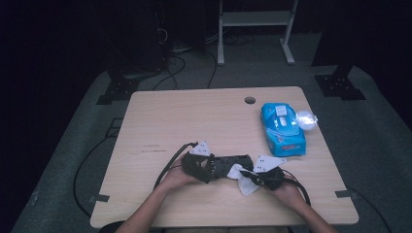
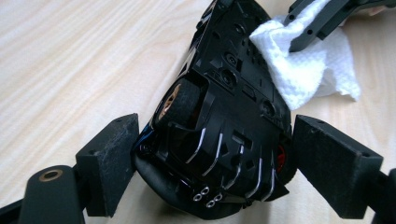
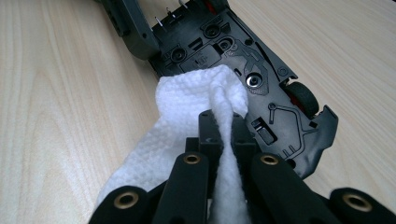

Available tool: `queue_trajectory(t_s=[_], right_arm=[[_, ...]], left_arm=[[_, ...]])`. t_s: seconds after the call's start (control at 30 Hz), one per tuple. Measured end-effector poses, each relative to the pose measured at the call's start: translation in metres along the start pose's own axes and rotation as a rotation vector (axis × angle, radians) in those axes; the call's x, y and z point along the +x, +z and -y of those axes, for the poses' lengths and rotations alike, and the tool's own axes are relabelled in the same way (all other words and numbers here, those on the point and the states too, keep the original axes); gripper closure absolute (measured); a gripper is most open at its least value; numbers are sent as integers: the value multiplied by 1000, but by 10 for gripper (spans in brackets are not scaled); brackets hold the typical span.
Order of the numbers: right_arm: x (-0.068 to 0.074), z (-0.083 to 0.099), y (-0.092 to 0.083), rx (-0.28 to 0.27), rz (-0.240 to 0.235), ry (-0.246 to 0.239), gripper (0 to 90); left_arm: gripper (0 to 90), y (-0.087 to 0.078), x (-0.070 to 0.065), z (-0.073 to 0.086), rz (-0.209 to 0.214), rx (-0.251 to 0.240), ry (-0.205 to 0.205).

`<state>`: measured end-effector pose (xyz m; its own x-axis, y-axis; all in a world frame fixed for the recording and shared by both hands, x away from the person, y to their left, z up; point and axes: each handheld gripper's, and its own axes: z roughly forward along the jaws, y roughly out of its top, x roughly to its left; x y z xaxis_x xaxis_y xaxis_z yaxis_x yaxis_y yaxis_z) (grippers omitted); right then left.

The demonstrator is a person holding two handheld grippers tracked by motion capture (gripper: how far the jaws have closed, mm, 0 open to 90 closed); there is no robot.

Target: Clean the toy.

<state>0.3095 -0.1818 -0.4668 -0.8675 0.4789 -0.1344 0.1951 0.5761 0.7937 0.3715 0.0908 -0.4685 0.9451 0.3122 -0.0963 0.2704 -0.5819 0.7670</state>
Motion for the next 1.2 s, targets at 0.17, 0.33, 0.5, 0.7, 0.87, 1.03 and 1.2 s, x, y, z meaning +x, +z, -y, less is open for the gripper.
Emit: queue_trajectory(t_s=[0.17,0.33,0.5,0.7,0.87,1.03,1.2], right_arm=[[3,0,-1,-1,10,-9,869],[4,1,-2,-2,13,-20,869],[7,2,-2,0,16,-34,869],[9,3,-3,4,18,-50,868],[9,3,-3,2,19,-48,869],[11,4,-3,12,24,-72,869],[10,6,-3,19,34,-65,869]], left_arm=[[163,0,2,1,28,-7,-28],[168,-4,8,2,95,-68,-100],[288,-5,11,4,91,-69,-119],[332,-4,12,4,94,-96,-131],[340,-5,11,4,92,-93,-148],[457,-14,9,4,124,-139,-121],[492,-15,5,3,115,-149,-56]])
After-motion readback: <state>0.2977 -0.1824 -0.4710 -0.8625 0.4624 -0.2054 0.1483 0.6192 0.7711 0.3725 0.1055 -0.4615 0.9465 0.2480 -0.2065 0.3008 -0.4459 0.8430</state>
